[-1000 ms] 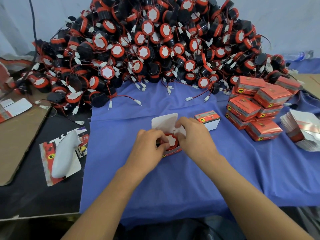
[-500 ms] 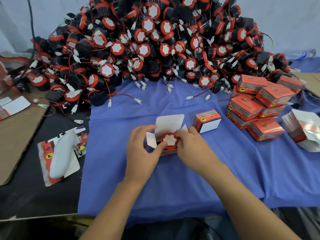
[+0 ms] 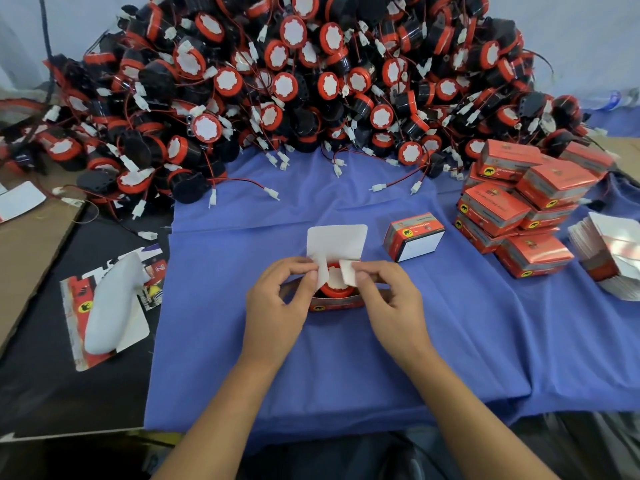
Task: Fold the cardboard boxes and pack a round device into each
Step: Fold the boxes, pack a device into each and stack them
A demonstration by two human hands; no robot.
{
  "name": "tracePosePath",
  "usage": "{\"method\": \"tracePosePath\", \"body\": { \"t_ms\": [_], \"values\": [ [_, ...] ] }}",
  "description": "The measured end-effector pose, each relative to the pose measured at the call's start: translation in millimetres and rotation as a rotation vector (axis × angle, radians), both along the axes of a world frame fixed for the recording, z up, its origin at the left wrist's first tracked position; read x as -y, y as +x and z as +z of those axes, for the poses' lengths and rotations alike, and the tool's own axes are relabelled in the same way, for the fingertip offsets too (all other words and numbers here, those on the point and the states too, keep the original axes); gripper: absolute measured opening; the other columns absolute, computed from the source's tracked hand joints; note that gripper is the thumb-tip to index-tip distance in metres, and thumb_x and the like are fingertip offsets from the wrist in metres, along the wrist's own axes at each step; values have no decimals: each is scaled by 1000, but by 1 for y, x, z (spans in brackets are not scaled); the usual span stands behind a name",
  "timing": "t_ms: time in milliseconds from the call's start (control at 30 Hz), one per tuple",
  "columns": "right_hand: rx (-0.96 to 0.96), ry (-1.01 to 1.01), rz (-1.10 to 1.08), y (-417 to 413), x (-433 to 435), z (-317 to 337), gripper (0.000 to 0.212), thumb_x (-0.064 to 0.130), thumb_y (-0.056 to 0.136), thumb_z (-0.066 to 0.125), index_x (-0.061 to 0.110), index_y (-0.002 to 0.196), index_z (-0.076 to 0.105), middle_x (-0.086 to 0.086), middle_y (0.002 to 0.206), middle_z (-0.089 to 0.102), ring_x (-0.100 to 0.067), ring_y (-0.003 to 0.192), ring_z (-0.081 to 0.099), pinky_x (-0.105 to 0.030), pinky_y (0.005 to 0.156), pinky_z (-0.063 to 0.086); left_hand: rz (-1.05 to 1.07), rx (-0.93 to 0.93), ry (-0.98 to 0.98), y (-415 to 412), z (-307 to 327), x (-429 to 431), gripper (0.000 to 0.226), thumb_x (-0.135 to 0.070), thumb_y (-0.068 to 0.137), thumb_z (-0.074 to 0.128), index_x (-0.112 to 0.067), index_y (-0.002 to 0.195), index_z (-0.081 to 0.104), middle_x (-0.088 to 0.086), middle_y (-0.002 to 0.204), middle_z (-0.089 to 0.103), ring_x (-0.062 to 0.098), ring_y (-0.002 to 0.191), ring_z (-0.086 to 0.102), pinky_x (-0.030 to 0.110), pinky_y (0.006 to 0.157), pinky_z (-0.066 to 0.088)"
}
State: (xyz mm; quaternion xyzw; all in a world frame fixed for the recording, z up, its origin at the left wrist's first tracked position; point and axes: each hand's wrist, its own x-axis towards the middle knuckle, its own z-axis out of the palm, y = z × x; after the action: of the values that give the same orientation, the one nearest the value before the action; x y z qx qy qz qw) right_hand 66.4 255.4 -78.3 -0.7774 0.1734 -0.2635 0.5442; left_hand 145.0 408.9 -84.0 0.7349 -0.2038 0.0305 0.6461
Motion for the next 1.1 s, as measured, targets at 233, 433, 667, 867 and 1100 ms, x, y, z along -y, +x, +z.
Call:
{"method": "tracePosePath", "body": {
  "t_ms": [233,433,667,867,1100],
  "values": [
    [6,68,34,2,-1,-3,41,16,99,63,41,130,56,17,113,65,-7,90,68,-19,68,54,2,0,-5,0,-1,0,31,-3,90,75,-26,110,66,-10,118,59,10,110,66,30,91,58],
    [-1,1,69,2,0,-3,41,18,102,57,53,123,57,19,106,67,-8,82,66,-14,65,51,-64,-15,32,0,0,-1,48,-13,95,70,-43,131,60,-20,118,67,12,104,67,26,85,57],
    [-7,74,108,-3,0,-5,27,20,91,55,33,113,64,21,128,63,-8,87,64,-17,71,49,-94,-18,73,-2,3,-2,20,-20,86,66,-28,104,70,-17,123,67,14,124,61,45,95,56],
    [-28,100,166,-7,2,-6,35,30,89,54,27,123,62,18,142,55,-5,112,60,-15,88,49,-182,43,189,-8,4,-5,39,-44,74,62,-24,107,61,-22,133,57,12,124,53,29,100,47],
    [-83,-6,160,-6,6,-14,41,14,97,64,33,132,55,17,145,51,-7,114,60,-16,86,50,-128,82,239,-8,2,-1,35,-31,73,72,-25,106,61,-26,130,59,11,121,53,29,98,48]
  ]
}}
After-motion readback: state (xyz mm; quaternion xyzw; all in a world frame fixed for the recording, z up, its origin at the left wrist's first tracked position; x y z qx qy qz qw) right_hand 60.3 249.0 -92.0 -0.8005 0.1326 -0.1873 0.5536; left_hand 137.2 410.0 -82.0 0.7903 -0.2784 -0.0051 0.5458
